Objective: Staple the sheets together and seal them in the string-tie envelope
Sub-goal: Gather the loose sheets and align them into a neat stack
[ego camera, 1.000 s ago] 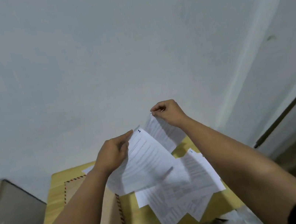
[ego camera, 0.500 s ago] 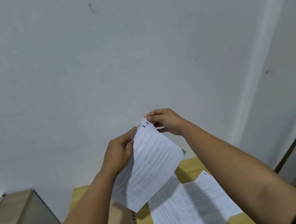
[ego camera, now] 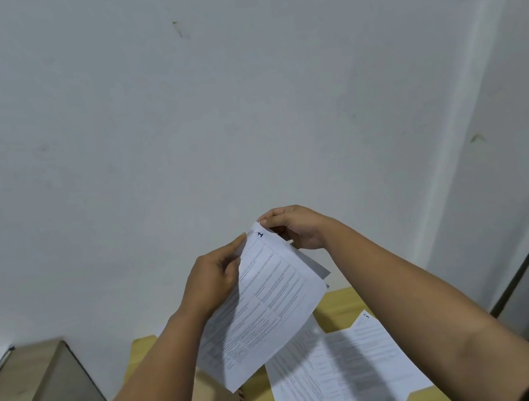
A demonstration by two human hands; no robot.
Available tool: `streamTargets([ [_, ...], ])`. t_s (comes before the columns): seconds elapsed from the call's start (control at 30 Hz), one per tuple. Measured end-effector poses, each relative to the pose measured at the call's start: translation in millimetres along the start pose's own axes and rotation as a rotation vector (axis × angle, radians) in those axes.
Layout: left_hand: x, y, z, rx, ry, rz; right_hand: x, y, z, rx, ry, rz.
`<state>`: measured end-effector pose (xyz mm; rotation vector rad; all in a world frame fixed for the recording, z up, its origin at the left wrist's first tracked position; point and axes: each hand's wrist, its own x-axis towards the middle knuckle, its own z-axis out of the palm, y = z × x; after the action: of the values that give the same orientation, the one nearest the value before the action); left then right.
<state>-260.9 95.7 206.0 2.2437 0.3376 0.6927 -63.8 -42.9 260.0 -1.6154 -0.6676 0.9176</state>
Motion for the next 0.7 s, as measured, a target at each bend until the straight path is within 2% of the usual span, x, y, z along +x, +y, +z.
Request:
streamTargets([
  [0.27,3,-12,8,0.072,-0.021,0.029,-9,-1,3,0.067,-0.049,0.074],
  [0.5,3,-9,11,0.064,0.039,-0.006,-10,4,7,0.160,-0.044,0.008],
  [0.7,0,-3,8,0.012,0.040,-0.023,-15,2,11,0.127,-0.026,-0.066],
])
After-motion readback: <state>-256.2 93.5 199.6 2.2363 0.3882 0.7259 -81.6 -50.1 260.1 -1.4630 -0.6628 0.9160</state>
